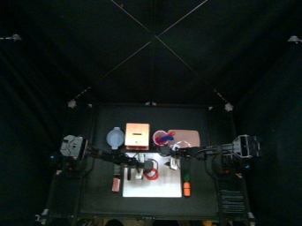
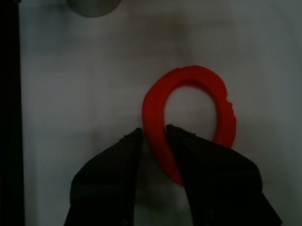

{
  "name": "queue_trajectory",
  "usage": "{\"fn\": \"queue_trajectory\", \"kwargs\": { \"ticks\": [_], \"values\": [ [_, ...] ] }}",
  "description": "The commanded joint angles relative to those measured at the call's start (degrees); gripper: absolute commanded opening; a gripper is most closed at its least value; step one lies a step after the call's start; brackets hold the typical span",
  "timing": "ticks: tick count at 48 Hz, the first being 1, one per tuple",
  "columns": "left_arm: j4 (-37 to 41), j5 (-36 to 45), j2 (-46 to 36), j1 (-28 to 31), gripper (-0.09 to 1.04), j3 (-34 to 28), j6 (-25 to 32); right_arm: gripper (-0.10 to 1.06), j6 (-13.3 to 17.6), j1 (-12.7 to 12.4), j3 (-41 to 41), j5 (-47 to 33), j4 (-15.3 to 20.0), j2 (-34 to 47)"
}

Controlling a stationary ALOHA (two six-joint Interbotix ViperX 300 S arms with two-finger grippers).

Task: Get the cutter from the drawer then cut the dough then place the extra dough in the bowl
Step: Place the extra dough in the bowl

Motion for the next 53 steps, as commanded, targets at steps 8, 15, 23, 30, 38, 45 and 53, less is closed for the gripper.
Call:
{"fn": "queue_trajectory", "kwargs": {
  "ticks": [8, 15, 23, 30, 38, 45, 53],
  "values": [
    [0.2, 0.9, 0.4, -0.5, 0.63, 0.2, -0.1, 0.92, 0.1, -0.4, -0.4, -0.4, 0.0, -0.8],
    [0.6, 0.9, 0.0, -1.1, 0.6, 0.2, -0.1, 0.92, 0.1, -0.4, -0.4, -0.4, 0.0, -0.8],
    [1.1, 0.6, -0.4, -1.2, 0.59, 0.3, -0.2, 0.92, 0.1, -0.7, -0.4, -0.4, 0.2, -0.8],
    [1.1, -0.8, -1.8, -1.4, 0.58, 0.4, -0.1, 0.92, 0.2, -0.8, -0.4, -0.4, 0.3, -0.8],
    [1.3, -5.4, -4.6, -1.6, 0.54, 2.4, 0.1, 0.92, 0.2, -0.9, -0.4, -0.2, 0.2, -0.8],
    [1.2, -6.4, -5.6, -1.4, 0.53, 3.2, 0.0, 0.92, 0.2, -1.1, -0.4, -0.2, 0.1, -0.7],
    [3.3, -5.8, -10.5, -0.4, 0.54, 3.6, 0.4, 0.92, 0.1, -1.2, -0.4, -0.2, 0.0, -0.8]
  ]
}}
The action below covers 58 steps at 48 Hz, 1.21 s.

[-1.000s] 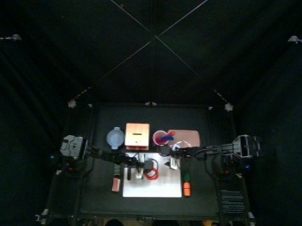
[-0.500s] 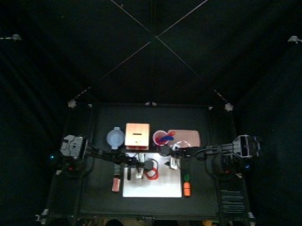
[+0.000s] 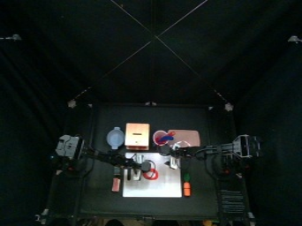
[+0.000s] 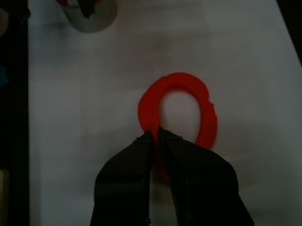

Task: Get the cutter from the drawer then cut the dough then place the extra dough in the bowl
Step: Place the extra dough in the bowl

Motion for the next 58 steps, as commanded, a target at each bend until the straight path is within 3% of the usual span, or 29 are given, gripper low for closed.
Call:
{"fn": "queue_trajectory", "kwargs": {
  "ticks": [1, 16, 24, 40, 50, 58],
  "values": [
    [2.5, 0.1, -6.2, 1.1, 0.54, 0.0, 0.4, 0.92, 0.0, -0.5, -0.4, -0.2, -0.1, -0.6],
    [13.4, -0.7, -24.3, 9.8, 0.54, 1.8, 1.0, 0.92, 0.0, -0.9, 0.7, -0.2, -0.1, -0.6],
    [16.3, 4.9, -30.7, 16.3, 0.54, 3.1, 0.9, 0.92, 0.0, -1.0, 1.0, -0.2, -0.1, -0.7],
    [12.0, 10.9, -43.3, 27.9, 0.54, 13.4, 0.7, 0.92, -0.7, -0.9, -0.8, -1.4, -0.6, -1.2],
    [6.6, 11.7, -52.3, 33.7, 0.54, 21.9, 0.7, 0.92, -0.1, -1.0, -1.9, -5.3, -4.7, -1.3],
    [3.3, 12.1, -53.8, 35.2, 0.54, 26.4, 0.7, 0.92, -0.2, -1.0, -3.3, -9.7, -7.3, -2.1]
  ]
}}
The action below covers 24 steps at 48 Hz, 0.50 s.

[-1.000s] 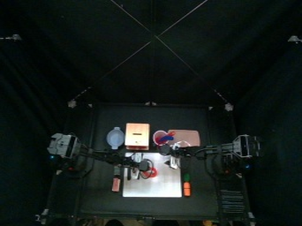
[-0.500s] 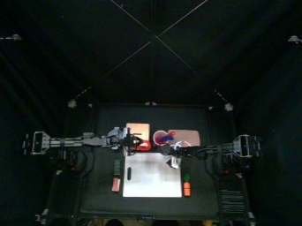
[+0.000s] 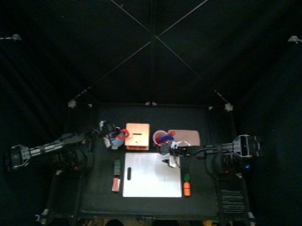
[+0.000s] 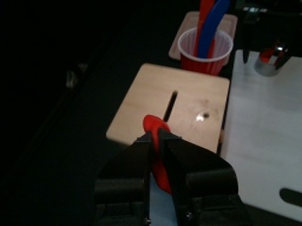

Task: Get the cutter from the drawer then cut the dough then place the extra dough in the bowl
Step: Place the extra dough in the bowl

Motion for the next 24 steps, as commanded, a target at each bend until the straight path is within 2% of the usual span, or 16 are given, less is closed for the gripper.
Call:
{"fn": "queue_trajectory", "kwargs": {
  "ticks": [1, 15, 24],
  "values": [
    [-1.9, -0.2, -0.1, 0.6, 0.54, 1.7, 0.0, 0.92, 0.0, -0.3, -2.0, -3.8, -1.4, -2.4],
    [-2.5, -2.1, 5.4, 0.8, 0.56, 4.8, 0.1, 0.92, -0.2, -0.1, -0.5, -22.2, -4.9, -7.9],
    [-2.1, -2.4, 11.9, 0.8, 0.62, 4.6, 0.1, 0.92, 0.2, -0.3, 0.8, -25.0, -4.9, -8.4]
  ]
}}
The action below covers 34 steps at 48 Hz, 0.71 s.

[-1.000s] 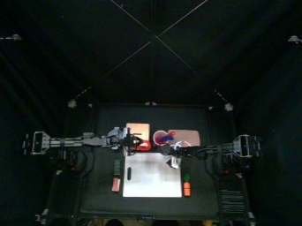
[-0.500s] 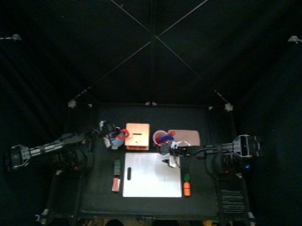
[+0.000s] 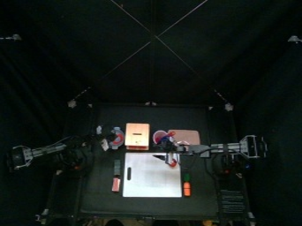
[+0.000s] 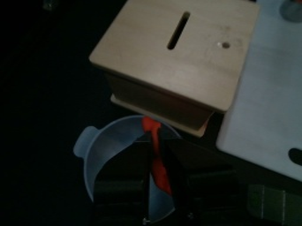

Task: Get the cutter from the drawer then cut the dough then place the extra dough in the bowl
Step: Place the extra dough in the bowl

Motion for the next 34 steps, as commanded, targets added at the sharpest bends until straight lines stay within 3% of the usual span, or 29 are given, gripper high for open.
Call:
{"fn": "queue_trajectory", "kwargs": {
  "ticks": [1, 10, 18, 29, 34],
  "values": [
    [0.5, -0.6, 4.0, 0.2, 0.65, -1.1, 0.0, 0.92, 0.2, -0.3, -0.4, -1.1, 0.4, -1.4],
    [0.0, -1.5, 5.0, 0.4, 0.8, -1.7, -0.2, 0.92, 0.2, -0.2, -0.1, -1.1, 1.7, -1.2],
    [-6.5, -3.6, 1.8, 0.4, 0.92, -1.4, -0.3, 0.92, 0.2, -0.3, -0.1, -1.1, 1.7, -1.2],
    [-11.0, -6.7, -1.8, 1.8, 0.96, 1.4, -0.6, 0.92, 0.2, -0.8, -0.1, -1.1, 1.8, -1.1],
    [-17.3, -6.7, -2.6, 2.4, 0.96, 1.9, -2.3, 0.92, 0.2, -0.9, -0.3, -1.1, 1.8, -1.1]
  ]
}}
